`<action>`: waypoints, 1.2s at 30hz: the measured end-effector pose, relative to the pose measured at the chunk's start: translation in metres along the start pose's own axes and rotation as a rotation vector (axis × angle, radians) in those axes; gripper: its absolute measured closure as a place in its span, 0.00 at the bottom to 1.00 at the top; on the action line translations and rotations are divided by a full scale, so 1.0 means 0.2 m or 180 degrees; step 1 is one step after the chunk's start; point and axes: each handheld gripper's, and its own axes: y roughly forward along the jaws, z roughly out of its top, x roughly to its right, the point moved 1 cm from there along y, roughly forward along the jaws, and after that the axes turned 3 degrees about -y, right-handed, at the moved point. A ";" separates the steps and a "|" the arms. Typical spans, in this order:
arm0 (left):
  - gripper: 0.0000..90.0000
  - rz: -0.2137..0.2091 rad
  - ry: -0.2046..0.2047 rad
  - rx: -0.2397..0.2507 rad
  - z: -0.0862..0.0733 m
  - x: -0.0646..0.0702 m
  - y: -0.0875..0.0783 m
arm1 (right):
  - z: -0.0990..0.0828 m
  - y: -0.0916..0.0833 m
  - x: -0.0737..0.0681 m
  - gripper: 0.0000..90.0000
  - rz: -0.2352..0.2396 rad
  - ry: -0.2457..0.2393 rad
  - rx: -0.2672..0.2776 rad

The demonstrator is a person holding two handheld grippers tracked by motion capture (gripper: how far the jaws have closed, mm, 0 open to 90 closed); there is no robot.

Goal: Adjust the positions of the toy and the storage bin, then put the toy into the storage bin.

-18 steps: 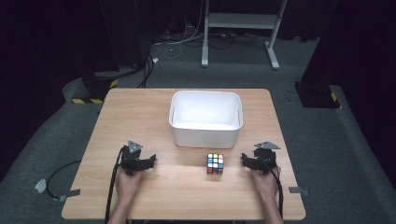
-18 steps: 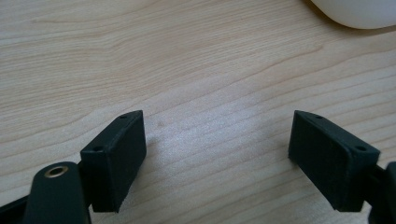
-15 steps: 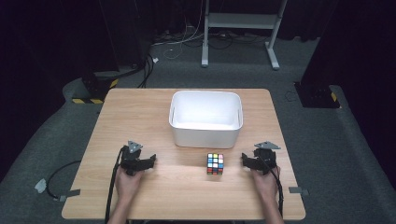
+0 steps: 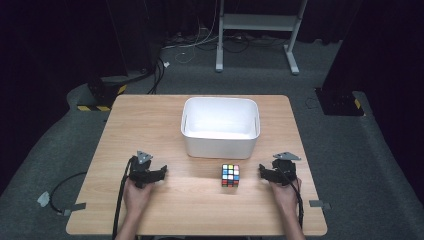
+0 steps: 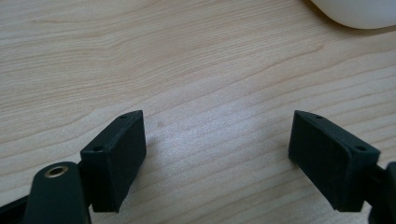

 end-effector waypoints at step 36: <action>0.21 -0.0006 0.0008 -0.0003 0.00 0.00 0.00 | -0.09 -0.16 -0.11 0.20 0.0250 -0.0217 0.0179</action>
